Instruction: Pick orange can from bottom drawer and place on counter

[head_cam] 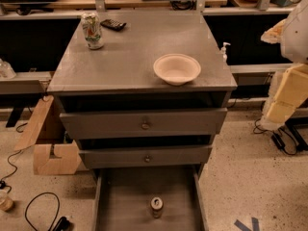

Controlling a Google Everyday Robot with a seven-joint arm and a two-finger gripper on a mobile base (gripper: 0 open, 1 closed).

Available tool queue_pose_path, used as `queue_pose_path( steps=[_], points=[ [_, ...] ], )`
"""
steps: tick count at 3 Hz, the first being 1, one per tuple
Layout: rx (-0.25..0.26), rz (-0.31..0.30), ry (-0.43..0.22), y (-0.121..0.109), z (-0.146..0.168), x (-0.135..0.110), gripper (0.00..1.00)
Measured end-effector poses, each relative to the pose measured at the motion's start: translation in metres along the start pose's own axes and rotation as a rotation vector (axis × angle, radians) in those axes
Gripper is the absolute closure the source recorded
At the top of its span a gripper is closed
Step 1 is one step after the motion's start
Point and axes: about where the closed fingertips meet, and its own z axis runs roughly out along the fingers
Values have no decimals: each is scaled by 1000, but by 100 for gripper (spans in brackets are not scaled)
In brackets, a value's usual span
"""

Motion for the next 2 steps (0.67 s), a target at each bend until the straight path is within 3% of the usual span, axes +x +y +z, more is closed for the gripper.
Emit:
queue_pose_path(
  steps=[1,2],
  points=[
    [0,0,0,0,0,0,0],
    [2,2,-43,0,11,5,0]
  ],
)
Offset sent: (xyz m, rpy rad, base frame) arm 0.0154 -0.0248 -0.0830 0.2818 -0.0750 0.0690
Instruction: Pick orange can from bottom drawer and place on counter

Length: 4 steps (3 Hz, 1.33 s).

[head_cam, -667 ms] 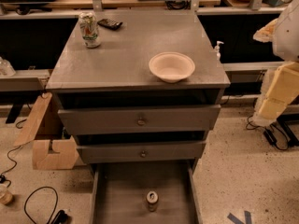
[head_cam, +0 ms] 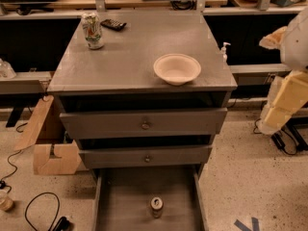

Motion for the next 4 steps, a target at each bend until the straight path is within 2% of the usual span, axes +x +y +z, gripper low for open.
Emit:
queue_pose_path(
  steps=[2,3,4],
  points=[
    [0,13,-295,10,84,44,0],
    [-6,-3,-439,17,119,60,0],
    [-17,-64,-581,29,157,86,0]
  ],
)
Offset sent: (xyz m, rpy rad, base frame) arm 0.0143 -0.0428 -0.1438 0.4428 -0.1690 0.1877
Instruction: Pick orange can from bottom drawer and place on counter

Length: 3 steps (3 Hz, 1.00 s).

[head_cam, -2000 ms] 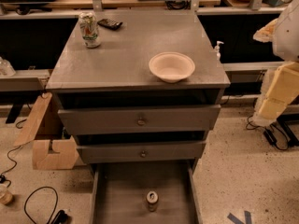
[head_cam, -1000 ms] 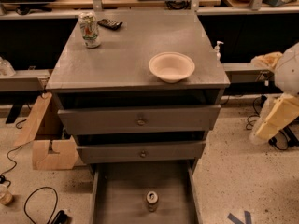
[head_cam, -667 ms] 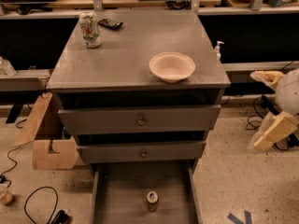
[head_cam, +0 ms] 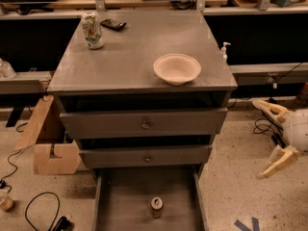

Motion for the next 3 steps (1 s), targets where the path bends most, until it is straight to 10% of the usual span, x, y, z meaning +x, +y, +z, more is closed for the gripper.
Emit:
queue_pose_path(
  steps=[3],
  points=[
    [-39,18,-82,19,32,43,0]
  ],
)
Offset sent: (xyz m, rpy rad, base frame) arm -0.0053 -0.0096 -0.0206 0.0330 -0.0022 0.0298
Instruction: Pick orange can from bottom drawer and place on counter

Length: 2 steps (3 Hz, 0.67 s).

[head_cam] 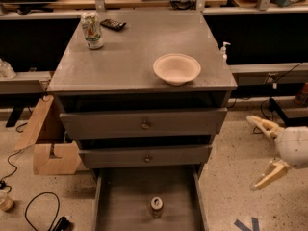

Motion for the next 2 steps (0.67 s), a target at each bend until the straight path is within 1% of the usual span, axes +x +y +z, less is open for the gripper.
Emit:
queue_pose_path(
  steps=[1,2],
  points=[
    [-16,60,-95,17,57,51,0],
    [0,97,-201,31,113,100,0]
  ],
)
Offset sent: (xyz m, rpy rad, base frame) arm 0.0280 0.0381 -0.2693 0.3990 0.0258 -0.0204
